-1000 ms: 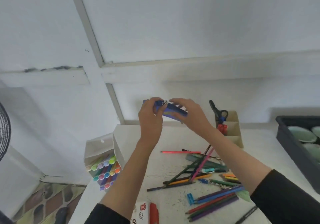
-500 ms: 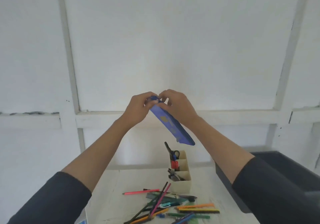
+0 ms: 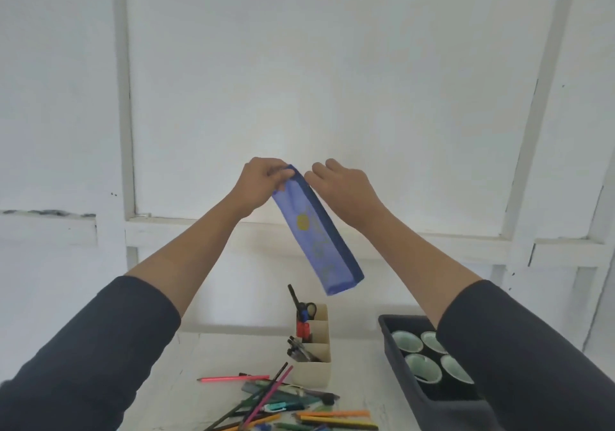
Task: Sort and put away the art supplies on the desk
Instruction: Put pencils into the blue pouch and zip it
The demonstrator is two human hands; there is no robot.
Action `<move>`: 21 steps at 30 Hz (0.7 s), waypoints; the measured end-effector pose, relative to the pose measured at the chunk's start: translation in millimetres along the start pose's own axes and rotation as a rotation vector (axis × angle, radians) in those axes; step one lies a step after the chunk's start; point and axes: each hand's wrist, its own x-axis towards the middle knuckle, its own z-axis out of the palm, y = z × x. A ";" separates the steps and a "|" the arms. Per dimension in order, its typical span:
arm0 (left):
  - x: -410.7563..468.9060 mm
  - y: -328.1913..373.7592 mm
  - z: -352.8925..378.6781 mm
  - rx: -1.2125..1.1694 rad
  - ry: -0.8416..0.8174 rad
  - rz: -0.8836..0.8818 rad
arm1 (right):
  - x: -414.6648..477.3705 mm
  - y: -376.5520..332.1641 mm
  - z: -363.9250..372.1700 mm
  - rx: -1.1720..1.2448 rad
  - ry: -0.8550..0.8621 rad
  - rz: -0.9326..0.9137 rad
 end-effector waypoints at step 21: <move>-32.6 -11.8 63.5 0.046 0.277 -0.184 | -78.9 16.9 29.1 0.925 -0.882 0.603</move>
